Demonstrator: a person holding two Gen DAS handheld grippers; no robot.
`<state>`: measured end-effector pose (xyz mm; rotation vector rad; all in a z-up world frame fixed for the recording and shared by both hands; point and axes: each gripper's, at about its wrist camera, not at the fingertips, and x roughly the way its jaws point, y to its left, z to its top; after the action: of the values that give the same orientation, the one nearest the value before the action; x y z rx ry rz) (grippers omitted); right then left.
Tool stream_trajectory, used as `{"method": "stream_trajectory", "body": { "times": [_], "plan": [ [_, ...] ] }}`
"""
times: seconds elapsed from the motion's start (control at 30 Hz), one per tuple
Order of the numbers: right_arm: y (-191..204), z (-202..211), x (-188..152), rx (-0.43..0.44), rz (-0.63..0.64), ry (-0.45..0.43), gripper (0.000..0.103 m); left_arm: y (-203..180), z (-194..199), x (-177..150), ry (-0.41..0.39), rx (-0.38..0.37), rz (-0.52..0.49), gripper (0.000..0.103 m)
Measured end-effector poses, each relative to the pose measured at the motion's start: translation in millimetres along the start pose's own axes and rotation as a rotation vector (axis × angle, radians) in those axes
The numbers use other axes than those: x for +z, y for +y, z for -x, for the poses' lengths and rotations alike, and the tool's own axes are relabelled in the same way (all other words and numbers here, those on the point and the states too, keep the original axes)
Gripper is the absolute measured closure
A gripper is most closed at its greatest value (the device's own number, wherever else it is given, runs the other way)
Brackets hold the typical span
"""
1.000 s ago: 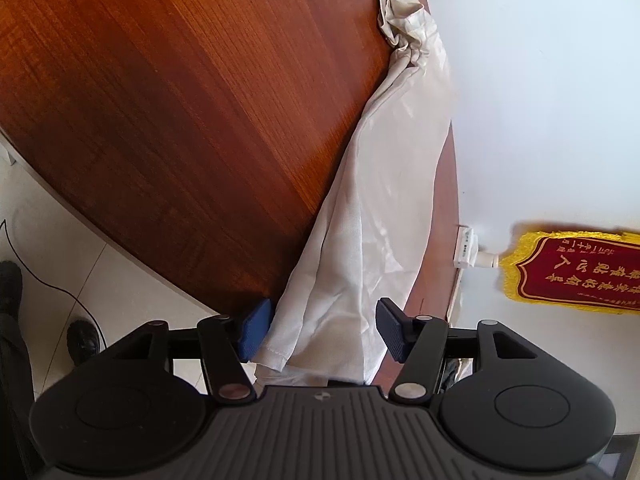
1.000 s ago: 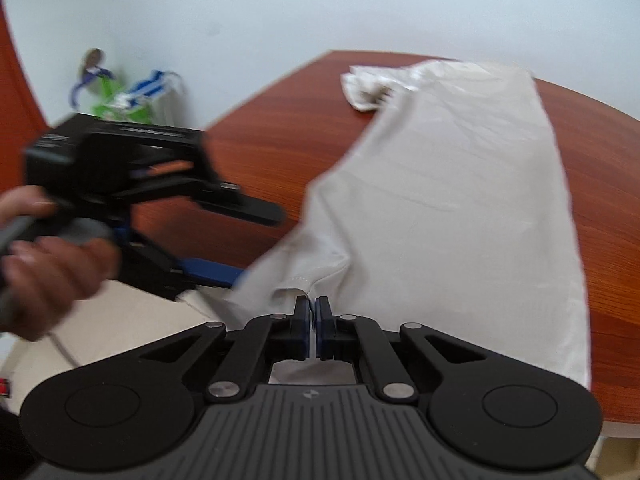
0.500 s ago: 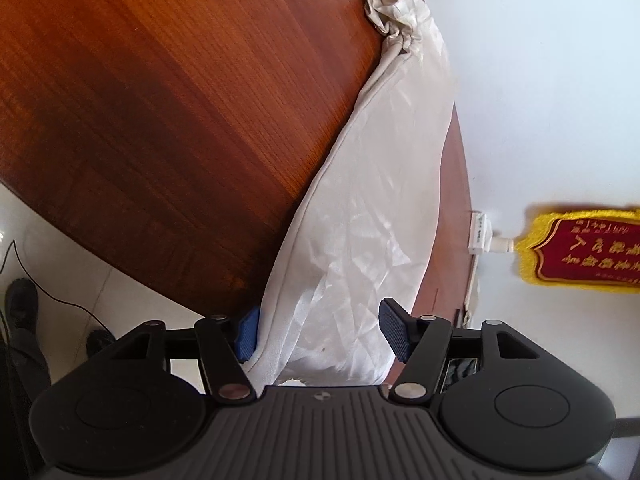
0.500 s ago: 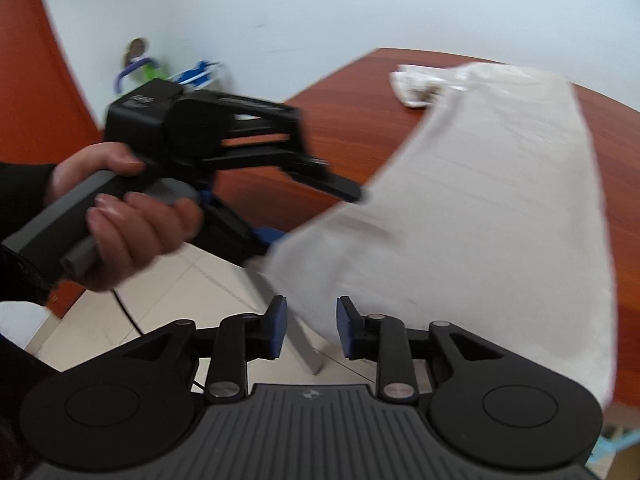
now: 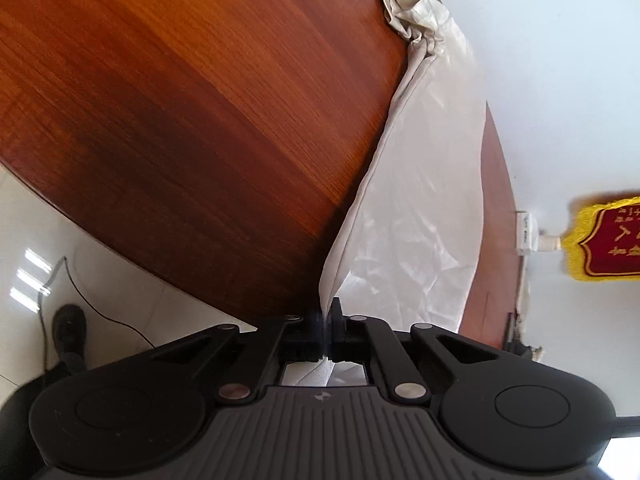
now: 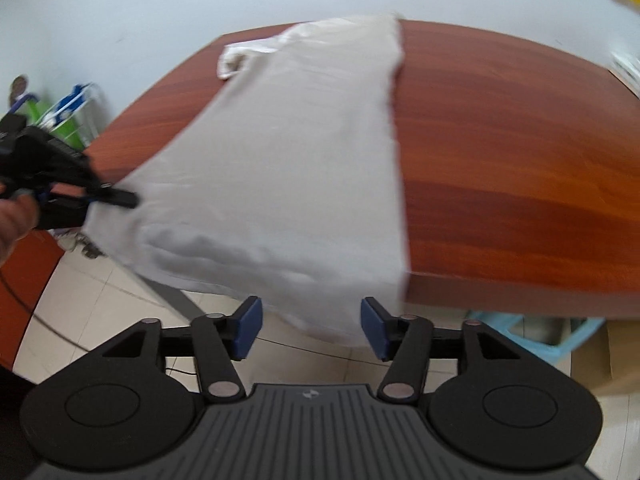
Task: Fold clothes
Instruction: 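Lift the hem with both grippers and carry it toward the collar end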
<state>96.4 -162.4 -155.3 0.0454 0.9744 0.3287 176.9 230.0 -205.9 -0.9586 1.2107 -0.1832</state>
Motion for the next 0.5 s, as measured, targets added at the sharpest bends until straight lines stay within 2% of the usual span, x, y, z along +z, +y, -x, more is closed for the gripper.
{"method": "stream_trajectory", "body": {
  "times": [0.17,0.5],
  "plan": [
    [-31.0,-17.7,-10.2,0.005,-0.018,0.011,0.037,-21.4,1.0,-4.5,-0.022,0.090,-0.125,0.101],
    [-68.4,-46.7,-7.2,0.220,-0.133,0.014,0.037,-43.6,1.7,-13.8,-0.057,0.190,-0.253,0.101]
  ]
}}
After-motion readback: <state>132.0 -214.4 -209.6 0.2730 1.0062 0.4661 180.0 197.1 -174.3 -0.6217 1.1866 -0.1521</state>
